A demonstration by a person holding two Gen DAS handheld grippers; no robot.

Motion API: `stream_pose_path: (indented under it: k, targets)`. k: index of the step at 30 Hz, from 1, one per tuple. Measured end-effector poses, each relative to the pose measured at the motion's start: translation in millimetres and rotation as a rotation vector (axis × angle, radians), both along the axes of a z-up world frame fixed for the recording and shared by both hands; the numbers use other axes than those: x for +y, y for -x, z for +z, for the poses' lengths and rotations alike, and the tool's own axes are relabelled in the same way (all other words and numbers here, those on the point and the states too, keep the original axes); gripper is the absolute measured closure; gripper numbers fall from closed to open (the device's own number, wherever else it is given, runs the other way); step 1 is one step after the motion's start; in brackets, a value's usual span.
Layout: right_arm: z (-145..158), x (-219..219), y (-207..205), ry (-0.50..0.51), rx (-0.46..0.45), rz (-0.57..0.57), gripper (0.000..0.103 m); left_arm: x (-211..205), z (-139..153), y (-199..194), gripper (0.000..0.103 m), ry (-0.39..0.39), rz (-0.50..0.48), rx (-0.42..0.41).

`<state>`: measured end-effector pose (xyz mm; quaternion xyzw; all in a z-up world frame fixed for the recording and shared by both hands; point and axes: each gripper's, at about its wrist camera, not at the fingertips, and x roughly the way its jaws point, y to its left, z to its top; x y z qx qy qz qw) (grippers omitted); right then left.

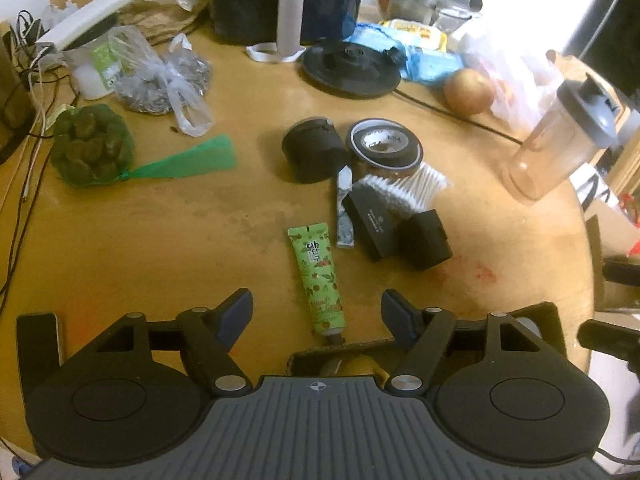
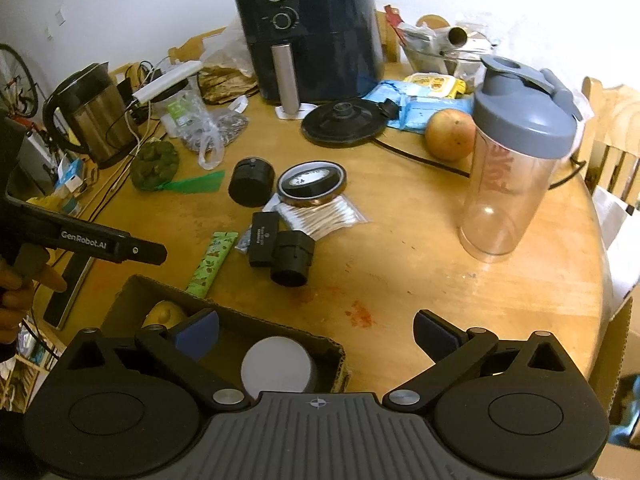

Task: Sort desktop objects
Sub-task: 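Grasp the green tube with Korean text with the left gripper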

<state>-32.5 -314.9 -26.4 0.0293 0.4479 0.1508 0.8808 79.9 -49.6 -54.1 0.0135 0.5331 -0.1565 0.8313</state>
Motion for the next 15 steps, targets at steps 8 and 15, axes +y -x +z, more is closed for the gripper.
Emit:
stream_pose_path:
  k: [8,15]
  targets:
    - [-4,-5,0,0.003,0.016,-0.028,0.0,-3,-20,-21,0.033,-0.003,-0.014,0.079]
    - [-5,-14,-3,-0.009,0.024,-0.064,0.0,-7,-38,-42,0.033,-0.01,-0.02,0.148]
